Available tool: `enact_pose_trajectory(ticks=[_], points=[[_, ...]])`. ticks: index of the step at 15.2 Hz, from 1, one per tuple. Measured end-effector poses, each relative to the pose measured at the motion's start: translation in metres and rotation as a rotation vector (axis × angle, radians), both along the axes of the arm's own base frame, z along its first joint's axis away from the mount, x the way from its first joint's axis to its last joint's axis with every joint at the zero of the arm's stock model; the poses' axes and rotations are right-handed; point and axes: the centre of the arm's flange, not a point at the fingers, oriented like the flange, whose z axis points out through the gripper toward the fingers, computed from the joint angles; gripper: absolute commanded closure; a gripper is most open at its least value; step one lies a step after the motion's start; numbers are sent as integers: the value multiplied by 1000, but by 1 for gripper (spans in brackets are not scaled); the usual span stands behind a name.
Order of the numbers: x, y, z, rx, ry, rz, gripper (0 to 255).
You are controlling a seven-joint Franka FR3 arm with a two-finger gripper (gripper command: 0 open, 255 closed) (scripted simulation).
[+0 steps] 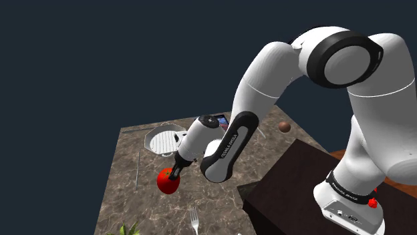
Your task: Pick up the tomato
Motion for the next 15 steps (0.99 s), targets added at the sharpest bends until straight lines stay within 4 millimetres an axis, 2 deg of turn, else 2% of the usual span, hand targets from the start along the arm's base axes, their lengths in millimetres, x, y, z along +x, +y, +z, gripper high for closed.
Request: enact_pose_trajectory(ticks=[15], points=[[0, 0, 72, -1, 1, -1, 255]])
